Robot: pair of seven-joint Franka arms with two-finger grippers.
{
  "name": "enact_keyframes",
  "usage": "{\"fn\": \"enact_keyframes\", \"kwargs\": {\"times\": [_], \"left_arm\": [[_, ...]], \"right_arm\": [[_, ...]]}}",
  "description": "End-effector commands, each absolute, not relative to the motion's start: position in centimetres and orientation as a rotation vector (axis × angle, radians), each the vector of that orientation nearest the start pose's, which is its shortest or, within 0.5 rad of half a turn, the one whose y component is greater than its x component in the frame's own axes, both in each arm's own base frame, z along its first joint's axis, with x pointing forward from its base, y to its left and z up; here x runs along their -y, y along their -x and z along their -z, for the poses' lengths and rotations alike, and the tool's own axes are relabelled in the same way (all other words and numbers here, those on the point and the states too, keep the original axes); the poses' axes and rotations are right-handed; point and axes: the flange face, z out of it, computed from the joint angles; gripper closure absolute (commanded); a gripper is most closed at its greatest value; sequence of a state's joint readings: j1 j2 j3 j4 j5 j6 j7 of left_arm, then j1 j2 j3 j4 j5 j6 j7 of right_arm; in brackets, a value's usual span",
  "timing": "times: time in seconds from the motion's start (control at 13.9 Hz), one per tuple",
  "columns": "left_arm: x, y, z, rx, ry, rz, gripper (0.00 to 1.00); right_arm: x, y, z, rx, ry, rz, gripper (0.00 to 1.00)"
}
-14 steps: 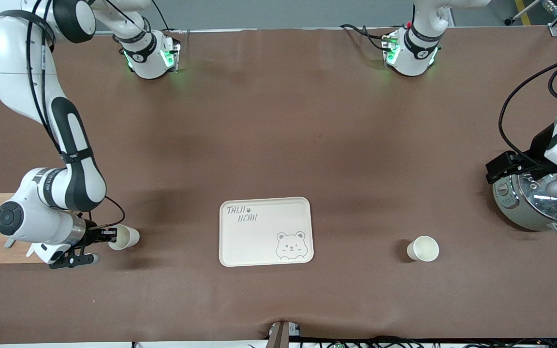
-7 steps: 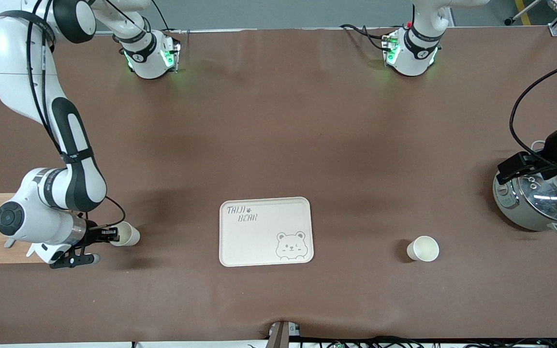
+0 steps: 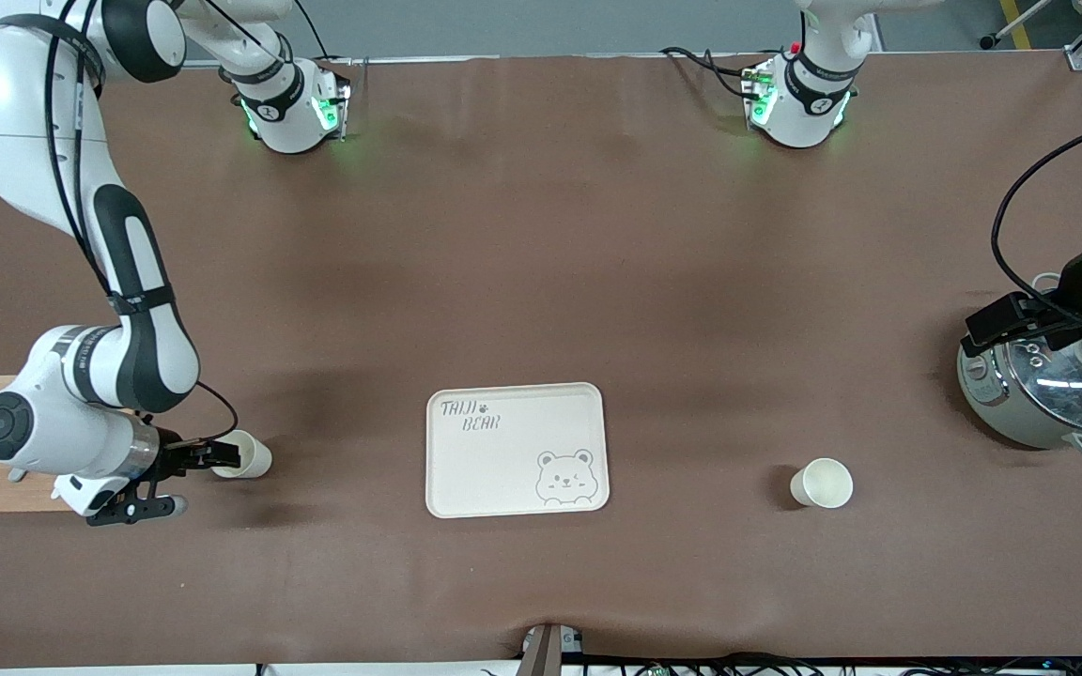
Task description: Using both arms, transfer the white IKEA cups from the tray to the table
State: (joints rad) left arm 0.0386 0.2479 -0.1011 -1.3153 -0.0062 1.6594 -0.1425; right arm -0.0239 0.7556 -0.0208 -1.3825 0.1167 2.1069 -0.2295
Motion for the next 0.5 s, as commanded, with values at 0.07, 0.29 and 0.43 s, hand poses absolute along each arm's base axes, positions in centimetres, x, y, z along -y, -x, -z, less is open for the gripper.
{"fn": "enact_keyframes", "kwargs": {"times": [0.07,0.29,0.43], "left_arm": [[3.3,-63.4,-61.5,0.133,3.184,0.149,0.00],[3.3,-63.4,-61.5,0.133,3.184,0.149,0.00],[3.3,-63.4,-61.6,0.137,3.184,0.152,0.00]], "right_arm": [[2.9,-72.9,-33.5,0.218,3.023,-0.138,0.00],[4.5,-71.8,-39.8,0.197,3.021,-0.149,0.00],[4.7,-70.5,-43.8,0.192,3.017,-0.157,0.00]]}}
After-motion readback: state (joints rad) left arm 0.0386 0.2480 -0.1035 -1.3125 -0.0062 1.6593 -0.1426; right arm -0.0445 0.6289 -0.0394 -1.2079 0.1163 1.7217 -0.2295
